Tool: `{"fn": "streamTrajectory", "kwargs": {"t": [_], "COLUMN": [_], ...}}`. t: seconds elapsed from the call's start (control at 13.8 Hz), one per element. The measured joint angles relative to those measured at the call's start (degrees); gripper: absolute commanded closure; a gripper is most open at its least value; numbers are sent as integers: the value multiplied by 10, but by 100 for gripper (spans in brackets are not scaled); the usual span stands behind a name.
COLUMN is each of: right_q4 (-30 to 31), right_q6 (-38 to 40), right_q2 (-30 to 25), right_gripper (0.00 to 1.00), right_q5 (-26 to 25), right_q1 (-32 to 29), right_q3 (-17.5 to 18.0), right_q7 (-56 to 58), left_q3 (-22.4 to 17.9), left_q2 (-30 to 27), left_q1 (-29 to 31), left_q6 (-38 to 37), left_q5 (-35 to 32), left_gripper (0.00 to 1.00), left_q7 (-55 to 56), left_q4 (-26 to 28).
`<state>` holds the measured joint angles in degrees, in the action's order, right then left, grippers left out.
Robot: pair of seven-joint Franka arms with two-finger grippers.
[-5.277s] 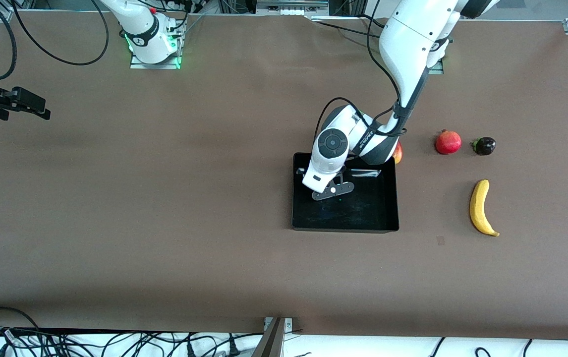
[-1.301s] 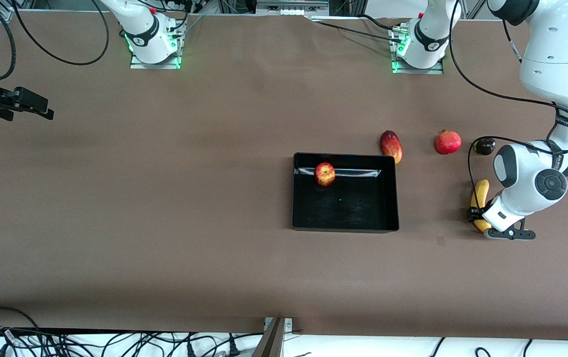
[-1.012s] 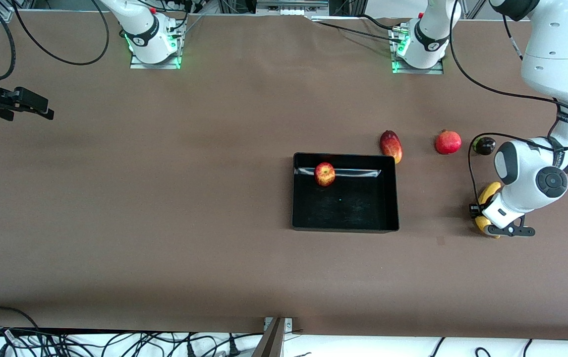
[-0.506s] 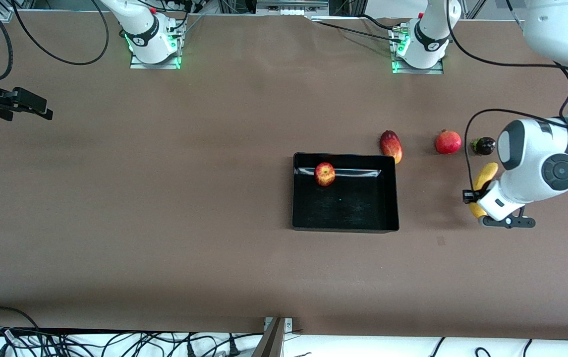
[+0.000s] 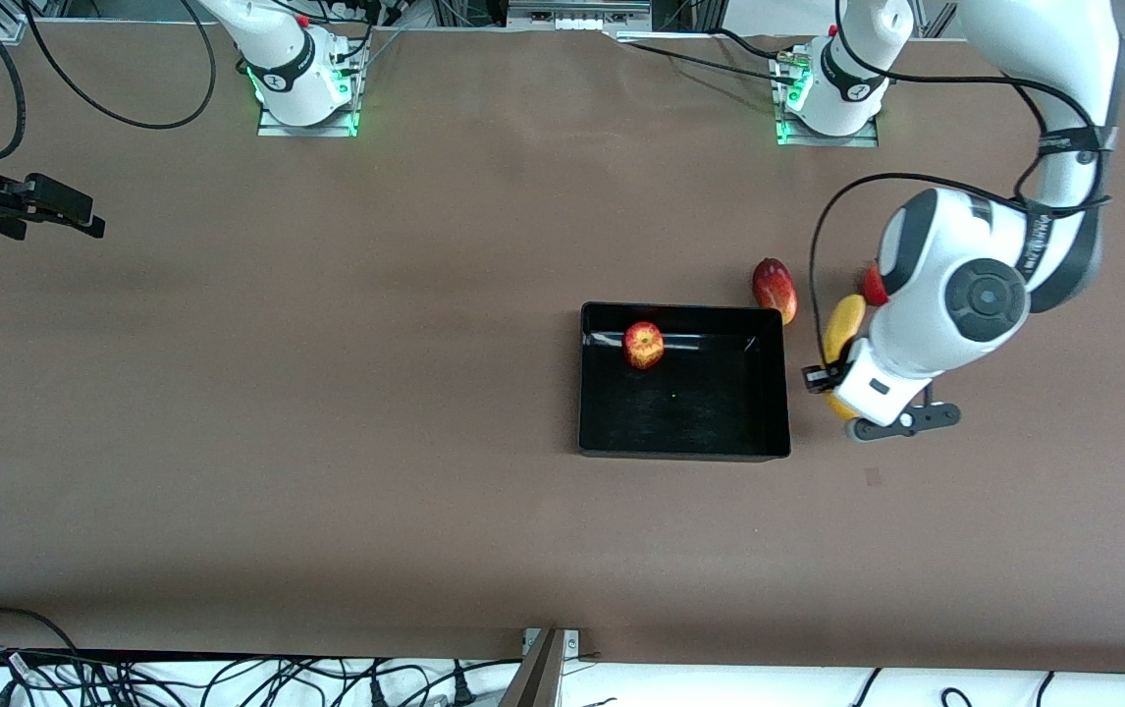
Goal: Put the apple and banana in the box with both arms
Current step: 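Carry the banana with the left gripper over the black box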
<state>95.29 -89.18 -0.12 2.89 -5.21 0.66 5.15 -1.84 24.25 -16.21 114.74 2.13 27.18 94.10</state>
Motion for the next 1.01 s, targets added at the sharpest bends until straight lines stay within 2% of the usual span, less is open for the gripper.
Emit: {"fn": "streamTrajectory", "kwargs": {"t": [0.58,1.01], "right_q4": [0,0], "right_q6": [0,0], "right_q2": [1,1], "right_gripper": [0,0], "right_q5": [0,0], "right_q1": [0,0], "right_q3": [0,0], "right_q7": [0,0], "left_q3": [3,3], "left_q2": [112,139], "left_q1": [-70,-85], "left_q6": [15,46], "left_q5": [5,5], "left_gripper": [100,100], "left_q7": [128,146], "left_q4": [-74,-83]}}
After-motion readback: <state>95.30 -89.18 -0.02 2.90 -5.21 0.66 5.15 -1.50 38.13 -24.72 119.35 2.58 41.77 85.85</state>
